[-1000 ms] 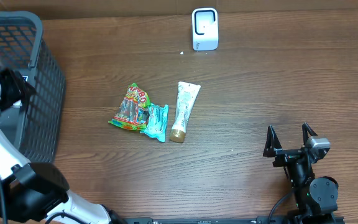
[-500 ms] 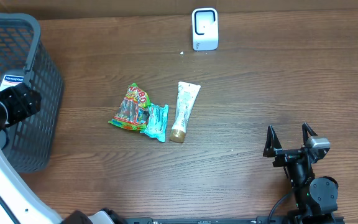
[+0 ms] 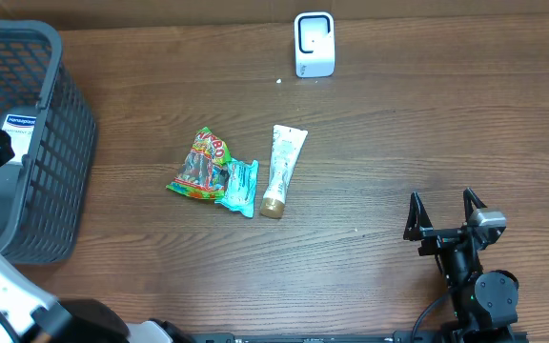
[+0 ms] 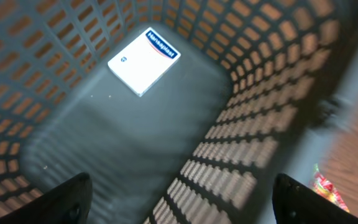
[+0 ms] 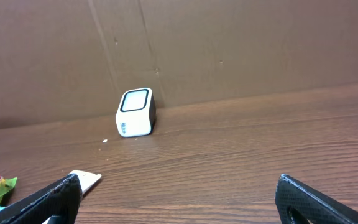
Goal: Scan the item barcode
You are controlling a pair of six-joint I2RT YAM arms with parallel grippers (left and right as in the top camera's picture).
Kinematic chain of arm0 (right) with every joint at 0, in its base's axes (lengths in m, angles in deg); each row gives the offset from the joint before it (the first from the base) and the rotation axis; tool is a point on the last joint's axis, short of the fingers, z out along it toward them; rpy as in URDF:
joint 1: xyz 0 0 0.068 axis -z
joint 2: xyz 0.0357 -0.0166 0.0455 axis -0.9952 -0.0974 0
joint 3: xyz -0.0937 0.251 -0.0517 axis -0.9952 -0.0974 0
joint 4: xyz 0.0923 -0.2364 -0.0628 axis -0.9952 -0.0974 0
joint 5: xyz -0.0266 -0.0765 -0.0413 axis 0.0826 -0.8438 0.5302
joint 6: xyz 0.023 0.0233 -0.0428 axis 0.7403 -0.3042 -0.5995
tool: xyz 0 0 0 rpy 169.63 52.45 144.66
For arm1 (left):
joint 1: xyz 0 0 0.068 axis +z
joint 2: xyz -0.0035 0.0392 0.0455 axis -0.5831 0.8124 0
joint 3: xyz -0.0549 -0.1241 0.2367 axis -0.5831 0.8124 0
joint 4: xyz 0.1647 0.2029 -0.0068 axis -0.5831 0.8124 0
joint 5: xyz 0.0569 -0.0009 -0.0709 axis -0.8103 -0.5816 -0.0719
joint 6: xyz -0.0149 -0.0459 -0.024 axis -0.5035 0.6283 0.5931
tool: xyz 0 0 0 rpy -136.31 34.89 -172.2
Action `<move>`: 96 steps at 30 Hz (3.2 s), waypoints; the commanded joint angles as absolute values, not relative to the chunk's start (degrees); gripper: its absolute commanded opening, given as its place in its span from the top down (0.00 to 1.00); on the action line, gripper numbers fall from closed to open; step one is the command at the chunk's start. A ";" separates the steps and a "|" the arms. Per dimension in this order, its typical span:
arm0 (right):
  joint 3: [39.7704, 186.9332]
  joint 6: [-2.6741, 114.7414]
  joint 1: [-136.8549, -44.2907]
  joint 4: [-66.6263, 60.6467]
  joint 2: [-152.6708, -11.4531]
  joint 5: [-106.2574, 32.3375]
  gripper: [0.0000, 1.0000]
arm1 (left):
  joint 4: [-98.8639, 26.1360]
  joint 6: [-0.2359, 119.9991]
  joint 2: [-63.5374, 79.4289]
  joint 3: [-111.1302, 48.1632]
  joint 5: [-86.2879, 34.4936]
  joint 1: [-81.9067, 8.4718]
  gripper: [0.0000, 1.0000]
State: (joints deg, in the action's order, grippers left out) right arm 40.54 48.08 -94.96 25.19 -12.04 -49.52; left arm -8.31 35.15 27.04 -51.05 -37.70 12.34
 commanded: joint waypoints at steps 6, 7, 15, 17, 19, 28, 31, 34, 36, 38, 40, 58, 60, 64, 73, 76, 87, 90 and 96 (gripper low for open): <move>39.95 47.86 -95.17 25.46 -11.58 -49.89 0.00 | -12.81 36.31 42.84 -50.43 -38.90 12.14 0.13; 39.95 47.86 -95.17 25.46 -11.58 -49.87 0.00 | -13.45 36.31 44.33 -50.43 -38.90 12.14 0.12; 39.95 47.86 -95.17 25.48 -11.58 -49.89 0.00 | -20.68 33.75 50.73 -50.43 -42.57 10.05 0.00; 39.95 47.86 -95.17 25.46 -11.58 -49.89 0.00 | -22.69 31.35 51.23 -50.43 -45.33 9.13 0.00; 39.95 47.86 -95.17 25.46 -11.58 -49.89 0.00 | -24.68 28.44 51.56 -50.43 -47.47 8.17 0.00; 39.95 47.86 -95.17 25.46 -11.58 -49.89 0.00 | -34.63 18.36 54.60 -50.43 -49.24 6.61 0.00; 39.95 47.86 -95.17 25.48 -11.58 -49.89 0.00 | -36.59 16.18 56.00 -50.43 -49.24 6.64 0.00; 39.95 47.86 -95.17 25.48 -11.58 -49.89 0.00 | -38.39 14.56 57.83 -50.43 -49.22 6.64 0.00; 39.95 47.86 -95.17 25.46 -11.58 -49.89 0.00 | -39.59 14.41 58.88 -50.43 -48.98 6.61 0.00; 39.95 47.86 -95.17 25.46 -11.58 -49.89 0.00 | -40.94 14.39 60.02 -50.43 -49.02 6.61 0.00; 39.95 47.86 -95.17 25.46 -11.58 -49.89 0.00 | -42.30 14.36 61.29 -50.43 -49.07 6.61 0.00; 39.95 47.86 -95.17 25.46 -11.58 -49.89 0.00 | -47.17 10.80 70.47 -50.41 -48.98 6.61 0.15; 39.95 47.86 -95.17 25.46 -11.58 -49.89 0.00 | -46.78 11.02 70.47 -50.41 -49.04 6.57 0.28; 39.95 47.86 -95.17 25.46 -11.58 -49.89 0.00 | -44.55 10.98 70.47 -50.41 -49.04 6.44 0.43; 39.95 47.86 -95.17 25.46 -11.58 -49.89 0.00 | -37.29 11.87 70.47 -50.41 -49.00 6.02 0.96; 39.95 47.86 -95.17 25.46 -11.58 -49.89 0.00 | -35.17 12.11 70.47 -50.41 -48.98 5.70 0.96; 39.95 47.86 -95.17 25.48 -11.58 -49.89 0.00 | -28.44 24.62 70.47 -50.43 -42.03 4.45 0.95; 39.95 47.86 -95.17 25.46 -11.58 -49.89 0.00 | -27.06 28.72 70.45 -50.46 -39.62 4.14 0.89; 39.95 47.86 -95.17 25.46 -11.58 -49.89 0.00 | -22.61 39.04 70.45 -50.78 -38.40 4.06 0.83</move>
State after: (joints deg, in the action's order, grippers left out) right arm 40.54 48.08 -94.96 25.19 -12.04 -49.49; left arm -26.89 30.04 65.11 -54.70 -41.04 5.22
